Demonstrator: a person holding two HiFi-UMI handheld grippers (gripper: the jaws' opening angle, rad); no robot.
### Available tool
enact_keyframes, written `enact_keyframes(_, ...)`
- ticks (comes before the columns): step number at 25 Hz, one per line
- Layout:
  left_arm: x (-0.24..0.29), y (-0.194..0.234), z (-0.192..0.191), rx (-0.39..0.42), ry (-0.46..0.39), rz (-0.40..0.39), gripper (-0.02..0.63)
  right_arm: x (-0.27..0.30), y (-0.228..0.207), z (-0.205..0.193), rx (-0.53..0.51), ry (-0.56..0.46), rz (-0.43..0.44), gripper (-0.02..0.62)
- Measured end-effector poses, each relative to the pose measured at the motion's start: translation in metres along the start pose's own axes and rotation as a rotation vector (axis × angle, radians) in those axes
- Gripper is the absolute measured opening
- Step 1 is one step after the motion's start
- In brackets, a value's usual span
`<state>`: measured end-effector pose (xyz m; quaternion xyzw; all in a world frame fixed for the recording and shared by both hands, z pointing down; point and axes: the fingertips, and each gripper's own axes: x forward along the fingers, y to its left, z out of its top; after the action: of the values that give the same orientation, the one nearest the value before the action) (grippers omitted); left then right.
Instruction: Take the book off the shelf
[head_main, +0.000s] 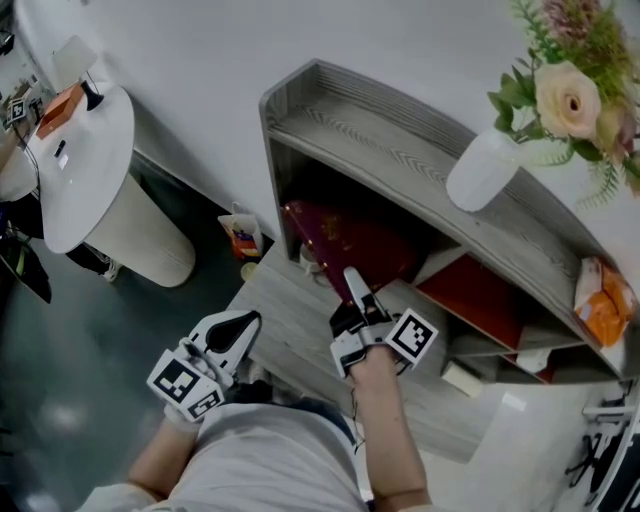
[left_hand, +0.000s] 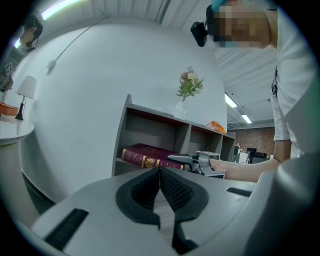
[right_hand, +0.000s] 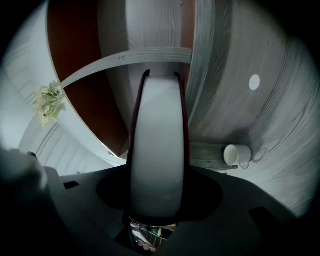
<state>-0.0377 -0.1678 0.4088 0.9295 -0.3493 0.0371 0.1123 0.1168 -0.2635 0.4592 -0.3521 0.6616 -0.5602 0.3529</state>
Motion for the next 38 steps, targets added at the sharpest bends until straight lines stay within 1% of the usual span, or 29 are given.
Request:
enact_keyframes(11,-0.009,0.001,0.000,-0.006,-0.004,-0.095,0.015,-0.020,0.002,-0.028,-0.003,-0.032,0.006,0.221)
enact_keyframes(17,-0.016,-0.001,-0.005,-0.013,0.008,-0.181,0.015,-0.036,0.003,-0.055,-0.003,-0.051,0.015,0.219)
enact_keyframes(23,-0.022,0.001,-0.010,-0.018,0.020,-0.258,0.015,-0.055,0.003,-0.081,-0.006,-0.097,0.022,0.219)
enact_keyframes(30,-0.011,-0.008,-0.020,-0.022,0.045,-0.382,0.015,-0.087,0.000,-0.099,-0.027,-0.179,0.023,0.219)
enact_keyframes(35,0.001,-0.032,-0.025,-0.021,0.065,-0.483,0.015,-0.120,-0.002,-0.104,-0.049,-0.241,0.007,0.218)
enact_keyframes(38,0.007,-0.052,-0.027,-0.016,0.075,-0.545,0.015,-0.146,-0.005,-0.104,-0.044,-0.303,-0.014,0.218)
